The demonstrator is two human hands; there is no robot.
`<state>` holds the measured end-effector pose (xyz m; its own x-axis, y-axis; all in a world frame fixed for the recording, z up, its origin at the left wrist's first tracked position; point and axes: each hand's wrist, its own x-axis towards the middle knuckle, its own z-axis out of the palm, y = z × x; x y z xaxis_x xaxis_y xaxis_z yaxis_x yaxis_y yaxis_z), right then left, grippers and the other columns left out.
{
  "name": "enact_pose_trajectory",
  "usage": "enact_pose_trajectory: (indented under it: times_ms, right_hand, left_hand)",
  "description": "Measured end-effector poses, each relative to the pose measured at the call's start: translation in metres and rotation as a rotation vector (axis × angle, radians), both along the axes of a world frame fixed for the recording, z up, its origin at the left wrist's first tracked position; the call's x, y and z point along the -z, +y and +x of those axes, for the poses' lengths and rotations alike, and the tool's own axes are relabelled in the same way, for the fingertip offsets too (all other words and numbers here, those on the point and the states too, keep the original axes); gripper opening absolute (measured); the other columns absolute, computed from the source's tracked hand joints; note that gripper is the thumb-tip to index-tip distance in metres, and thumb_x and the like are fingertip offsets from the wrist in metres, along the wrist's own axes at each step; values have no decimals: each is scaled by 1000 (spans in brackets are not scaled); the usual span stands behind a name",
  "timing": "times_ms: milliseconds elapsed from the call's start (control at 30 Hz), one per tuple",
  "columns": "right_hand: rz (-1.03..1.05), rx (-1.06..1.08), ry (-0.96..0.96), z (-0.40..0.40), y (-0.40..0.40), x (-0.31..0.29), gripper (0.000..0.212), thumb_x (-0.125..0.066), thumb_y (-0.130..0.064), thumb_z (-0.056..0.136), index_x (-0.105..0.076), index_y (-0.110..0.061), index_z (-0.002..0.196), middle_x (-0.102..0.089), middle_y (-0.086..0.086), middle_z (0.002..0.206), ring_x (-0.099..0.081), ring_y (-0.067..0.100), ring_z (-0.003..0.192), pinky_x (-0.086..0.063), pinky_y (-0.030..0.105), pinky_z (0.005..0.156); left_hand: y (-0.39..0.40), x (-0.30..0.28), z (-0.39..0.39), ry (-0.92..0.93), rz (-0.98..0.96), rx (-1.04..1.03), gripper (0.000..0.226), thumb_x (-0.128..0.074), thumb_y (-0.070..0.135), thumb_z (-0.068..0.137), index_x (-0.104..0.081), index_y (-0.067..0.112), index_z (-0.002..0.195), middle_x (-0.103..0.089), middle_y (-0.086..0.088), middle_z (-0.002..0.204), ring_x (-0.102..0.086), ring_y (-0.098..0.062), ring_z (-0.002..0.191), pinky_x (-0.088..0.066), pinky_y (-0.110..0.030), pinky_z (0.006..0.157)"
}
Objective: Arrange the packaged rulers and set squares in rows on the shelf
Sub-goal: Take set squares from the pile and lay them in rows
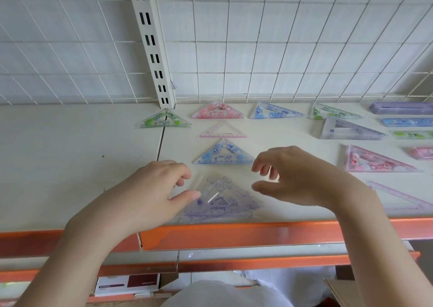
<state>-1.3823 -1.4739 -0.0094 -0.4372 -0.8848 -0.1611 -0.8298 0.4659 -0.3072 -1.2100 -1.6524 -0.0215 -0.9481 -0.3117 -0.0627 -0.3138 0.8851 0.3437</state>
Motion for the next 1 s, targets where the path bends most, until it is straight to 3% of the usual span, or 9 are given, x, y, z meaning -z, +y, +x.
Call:
enact_pose_trajectory:
  times_ms: [167, 333, 500, 733, 867, 1000]
  right_hand:
    - [41, -33, -53, 18, -4, 1, 50, -64, -52, 78, -49, -30, 121, -47, -16, 103, -39, 2, 93, -39, 22, 85]
    - [71, -50, -52, 30, -8, 2, 63, -66, -53, 74, -44, -28, 128, -44, -13, 111, -40, 6, 101, -42, 30, 94]
    - [124, -61, -14, 34, -12, 1, 57, -64, -48, 76, -48, -25, 125, -46, -7, 116, -45, 12, 108, -44, 34, 91]
    - [110, -54, 25, 35, -6, 2, 47, -59, -43, 83, -51, -21, 123, -48, -6, 110, -37, 7, 94, -43, 30, 90]
    - [115, -34, 43, 40, -6, 4, 41, -56, -41, 86, -53, -18, 120, -49, -5, 112, -46, 13, 103, -43, 29, 88]
    - [166, -2, 67, 47, -7, 4, 41, -58, -41, 85, -53, -14, 115, -49, 0, 115, -48, 19, 106, -43, 33, 90]
  left_hand:
    - [9, 4, 6, -27, 53, -5, 52, -52, 54, 84, -47, 27, 128, -49, 18, 110, -49, -2, 100, -41, -23, 92]
    - [17, 4, 3, -55, 67, 32, 52, -55, 52, 83, -50, 22, 125, -51, 13, 112, -51, -3, 100, -43, -24, 90]
    - [16, 3, -5, -136, 39, 80, 50, -62, 50, 80, -54, 18, 117, -50, 8, 107, -50, -6, 92, -44, -27, 87]
    - [13, 2, -3, -189, 17, 103, 44, -63, 45, 82, -53, 16, 114, -50, 4, 107, -55, -12, 97, -45, -33, 87]
    - [14, 5, 1, -161, -32, 137, 23, -59, 34, 88, -47, 16, 91, -48, 2, 100, -55, -16, 93, -44, -33, 83]
    - [15, 5, 1, -129, -11, 150, 19, -58, 33, 89, -48, 17, 93, -50, 2, 101, -56, -16, 95, -45, -34, 85]
